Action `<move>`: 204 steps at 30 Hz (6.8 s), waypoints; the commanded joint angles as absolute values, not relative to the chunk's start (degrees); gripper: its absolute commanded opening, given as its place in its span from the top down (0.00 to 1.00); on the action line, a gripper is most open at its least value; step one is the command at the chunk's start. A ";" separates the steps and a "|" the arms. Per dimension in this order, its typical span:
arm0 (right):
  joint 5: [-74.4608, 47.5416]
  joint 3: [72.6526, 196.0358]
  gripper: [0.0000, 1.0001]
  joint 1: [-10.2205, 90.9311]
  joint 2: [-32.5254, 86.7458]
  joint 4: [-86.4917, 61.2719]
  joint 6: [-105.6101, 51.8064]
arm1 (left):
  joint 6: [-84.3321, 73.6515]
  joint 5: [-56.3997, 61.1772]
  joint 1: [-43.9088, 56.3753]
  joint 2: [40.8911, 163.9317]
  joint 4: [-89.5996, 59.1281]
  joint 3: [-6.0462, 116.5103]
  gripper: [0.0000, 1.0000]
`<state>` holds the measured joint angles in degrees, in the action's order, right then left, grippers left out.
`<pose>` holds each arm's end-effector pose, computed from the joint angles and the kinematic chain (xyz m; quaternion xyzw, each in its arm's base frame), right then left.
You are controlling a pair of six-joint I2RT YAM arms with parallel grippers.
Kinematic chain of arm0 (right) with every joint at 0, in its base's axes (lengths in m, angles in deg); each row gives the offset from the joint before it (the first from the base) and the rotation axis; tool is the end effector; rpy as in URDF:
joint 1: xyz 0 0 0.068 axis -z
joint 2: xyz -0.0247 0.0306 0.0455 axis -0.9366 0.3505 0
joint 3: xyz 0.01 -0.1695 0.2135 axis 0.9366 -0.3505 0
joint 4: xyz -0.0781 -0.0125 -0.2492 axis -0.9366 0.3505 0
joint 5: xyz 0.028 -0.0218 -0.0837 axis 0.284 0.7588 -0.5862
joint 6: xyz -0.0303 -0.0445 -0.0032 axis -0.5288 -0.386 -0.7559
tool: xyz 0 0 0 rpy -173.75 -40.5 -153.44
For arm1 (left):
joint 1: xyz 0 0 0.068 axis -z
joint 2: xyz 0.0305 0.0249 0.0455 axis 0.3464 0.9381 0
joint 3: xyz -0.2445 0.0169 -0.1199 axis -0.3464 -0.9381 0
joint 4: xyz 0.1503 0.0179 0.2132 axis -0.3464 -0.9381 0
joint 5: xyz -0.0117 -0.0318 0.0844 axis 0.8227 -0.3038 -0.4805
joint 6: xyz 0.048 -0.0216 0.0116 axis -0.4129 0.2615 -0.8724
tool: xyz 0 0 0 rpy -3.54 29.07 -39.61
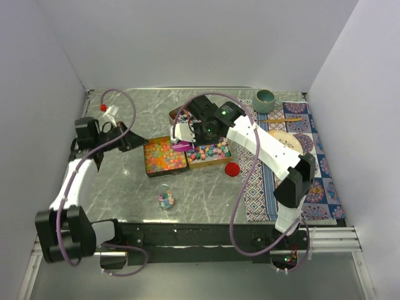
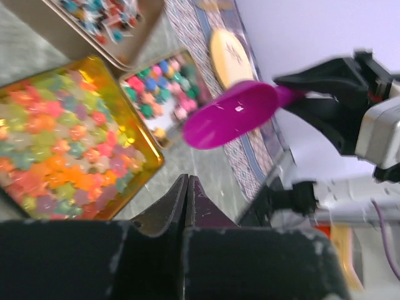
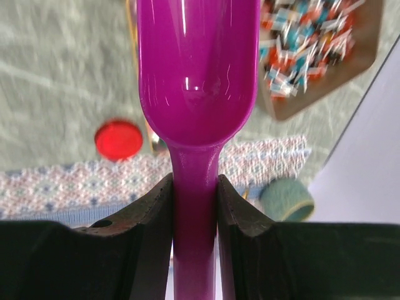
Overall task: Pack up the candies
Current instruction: Adjust the spatula, then scoop the fake candies from the storage box, then place the fake candies in the packing bottle.
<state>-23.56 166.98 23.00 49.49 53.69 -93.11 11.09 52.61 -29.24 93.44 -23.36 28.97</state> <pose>0.2572 0.2686 0.3537 -0.7711 0.5889 -0.0479 0.2373 0.2495 0.0087 0.2844 0.0082 0.7853 -0.4857 0.3838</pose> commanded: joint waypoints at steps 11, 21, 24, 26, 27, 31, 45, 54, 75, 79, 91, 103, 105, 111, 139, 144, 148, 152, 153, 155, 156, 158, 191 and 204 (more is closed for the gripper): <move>-4.94 186.23 1.00 23.69 61.42 41.46 -87.61 | 5.67 60.67 -27.65 110.84 -29.47 43.53 0.98; 9.14 185.45 1.00 25.71 55.81 36.71 -77.92 | 7.86 61.09 -26.59 117.53 -26.91 45.37 0.99; 2.84 182.65 1.00 25.80 55.45 41.61 -85.63 | 5.15 60.76 -29.39 116.92 -33.04 53.26 0.99; -1.13 181.41 1.00 26.24 56.33 45.22 -93.17 | 0.60 55.78 -30.81 114.30 -36.31 58.37 0.97; -3.59 180.88 1.00 26.59 56.68 48.29 -95.22 | -0.39 52.26 -31.77 113.32 -37.89 59.26 0.96; -11.31 182.10 1.00 26.86 59.83 52.35 -102.77 | 3.19 24.49 -32.48 106.75 -39.33 51.23 0.99; -27.60 192.30 1.00 26.07 72.32 54.65 -125.64 | 21.05 17.15 -32.92 101.89 -28.86 22.72 0.99; -32.69 192.57 1.00 23.96 76.37 52.71 -134.25 | 25.88 20.41 -28.35 99.78 -22.01 13.41 0.99; -37.45 190.73 1.00 17.89 80.85 53.41 -139.20 | 27.11 15.13 -20.53 103.21 -21.65 14.00 0.99; -34.29 188.97 1.00 17.19 80.50 55.35 -136.90 | 27.11 14.87 -20.53 104.08 -22.00 14.26 0.99; -29.63 185.36 1.00 15.78 78.74 54.21 -135.67 | 27.55 14.87 -20.62 106.90 -22.00 15.41 0.99; -28.65 184.74 1.00 14.02 82.52 48.60 -129.97 | 26.85 15.31 -20.53 107.16 -21.65 16.02 0.99; -29.80 186.14 1.00 13.94 84.62 47.44 -126.80 | 26.85 15.57 -20.62 106.90 -21.30 15.76 0.99; -28.31 193.19 1.00 13.15 88.24 51.22 -119.77 | 26.41 16.28 -19.04 107.60 -20.24 15.93 0.99; 8.33 189.31 1.00 23.07 80.33 59.39 -121.61 | 17.54 17.94 -20.00 109.37 -26.57 21.21 0.99; 12.38 188.70 1.00 26.05 79.54 58.00 -119.33 | 14.20 21.36 -20.09 106.64 -26.57 20.68 0.99; 14.93 188.17 1.00 27.90 78.74 57.19 -117.22 | 11.21 26.01 -20.09 104.79 -28.23 20.85 0.99; 16.52 187.56 1.00 29.84 78.48 59.30 -118.44 | 5.41 27.96 -21.48 104.61 -32.18 23.14 0.99; 16.95 187.21 1.00 30.19 78.13 60.35 -119.40 | 4.53 28.57 -21.76 104.79 -33.06 24.10 0.99; 17.48 185.37 1.00 31.42 77.52 60.45 -119.85 | 2.60 30.33 -22.29 105.49 -34.73 24.63 0.99; 18.01 184.75 1.00 31.77 76.90 60.53 -120.37 | 2.07 30.77 -22.98 105.67 -35.18 24.98 0.99; 18.80 183.43 1.00 33.09 76.29 60.36 -120.46 | 0.66 30.69 -23.95 106.11 -36.58 25.51 0.99; -1.58 172.88 1.00 22.38 51.32 68.53 -106.32 | -2.51 14.87 -34.59 86.07 -39.66 30.62 0.03; -16.25 171.39 1.00 12.27 50.88 69.24 -103.94 | -1.10 13.46 -36.44 80.54 -37.11 27.53 0.03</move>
<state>-10.03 171.92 14.74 54.76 64.05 -105.29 -2.18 14.09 -35.84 83.45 -39.60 27.29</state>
